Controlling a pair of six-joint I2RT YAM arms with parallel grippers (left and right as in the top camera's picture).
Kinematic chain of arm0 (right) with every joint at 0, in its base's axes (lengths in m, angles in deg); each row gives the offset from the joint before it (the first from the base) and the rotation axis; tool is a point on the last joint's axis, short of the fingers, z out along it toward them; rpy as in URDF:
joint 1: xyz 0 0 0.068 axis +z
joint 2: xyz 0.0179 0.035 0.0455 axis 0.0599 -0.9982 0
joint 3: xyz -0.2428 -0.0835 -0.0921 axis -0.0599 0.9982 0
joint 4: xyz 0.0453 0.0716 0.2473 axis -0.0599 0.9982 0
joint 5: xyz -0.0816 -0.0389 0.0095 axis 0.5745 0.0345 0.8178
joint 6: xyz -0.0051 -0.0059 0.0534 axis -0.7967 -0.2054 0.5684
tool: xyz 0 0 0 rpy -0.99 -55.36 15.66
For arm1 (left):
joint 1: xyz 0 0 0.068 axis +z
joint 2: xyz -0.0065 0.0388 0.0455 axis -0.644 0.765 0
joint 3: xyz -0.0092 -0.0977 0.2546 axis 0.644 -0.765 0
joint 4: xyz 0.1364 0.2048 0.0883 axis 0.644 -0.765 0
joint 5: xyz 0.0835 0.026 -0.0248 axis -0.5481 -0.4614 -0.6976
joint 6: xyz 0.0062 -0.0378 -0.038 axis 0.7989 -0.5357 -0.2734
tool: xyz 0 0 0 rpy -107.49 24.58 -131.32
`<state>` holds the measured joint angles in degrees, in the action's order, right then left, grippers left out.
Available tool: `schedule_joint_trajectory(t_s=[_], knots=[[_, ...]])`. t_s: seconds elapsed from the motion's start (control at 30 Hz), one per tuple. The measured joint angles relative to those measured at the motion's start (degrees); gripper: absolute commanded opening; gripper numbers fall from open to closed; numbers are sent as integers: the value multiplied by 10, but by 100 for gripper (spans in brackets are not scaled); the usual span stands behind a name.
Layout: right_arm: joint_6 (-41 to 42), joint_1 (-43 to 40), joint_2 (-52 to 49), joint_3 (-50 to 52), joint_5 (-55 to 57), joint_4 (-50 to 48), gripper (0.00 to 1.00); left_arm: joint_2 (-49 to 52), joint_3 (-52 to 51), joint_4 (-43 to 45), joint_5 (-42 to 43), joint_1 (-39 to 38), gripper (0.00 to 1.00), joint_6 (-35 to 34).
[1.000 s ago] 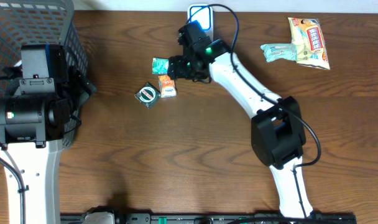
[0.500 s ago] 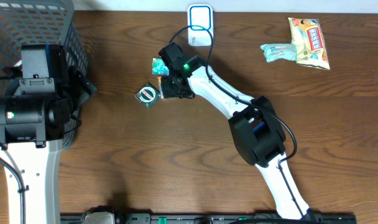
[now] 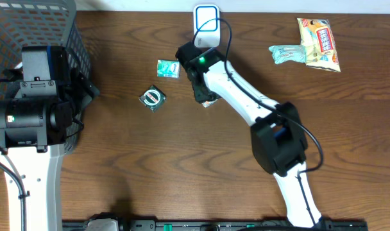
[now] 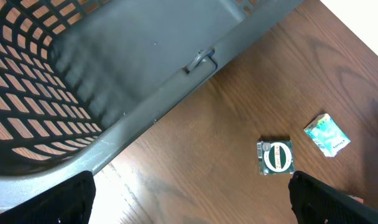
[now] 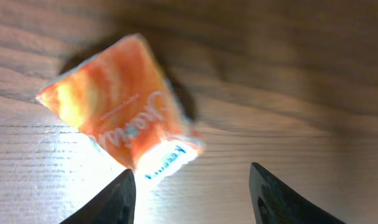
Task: Scan the item barcode
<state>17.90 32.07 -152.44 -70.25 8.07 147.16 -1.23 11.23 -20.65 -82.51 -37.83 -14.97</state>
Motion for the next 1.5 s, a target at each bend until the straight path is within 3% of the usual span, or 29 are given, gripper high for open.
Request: schedule_joint_trajectory(t_s=[0.1,0.2,0.5,0.77,1.17,1.33,1.5], knots=[[-13,0,42,0,6,-7,72,0,0,0,0,0,98,0],[-16,0,66,0,-5,-22,72,0,0,0,0,0,98,0],[-19,0,64,1,-104,-91,34,0,0,0,0,0,98,0],[-20,9,31,1,-147,-85,20,0,0,0,0,0,98,0],[-13,12,-41,2,-54,-19,22,0,0,0,0,0,98,0],[-15,-21,-41,2,5,-62,39,0,0,0,0,0,98,0],[-17,-68,-41,-21,6,-64,48,0,0,0,0,0,97,0]])
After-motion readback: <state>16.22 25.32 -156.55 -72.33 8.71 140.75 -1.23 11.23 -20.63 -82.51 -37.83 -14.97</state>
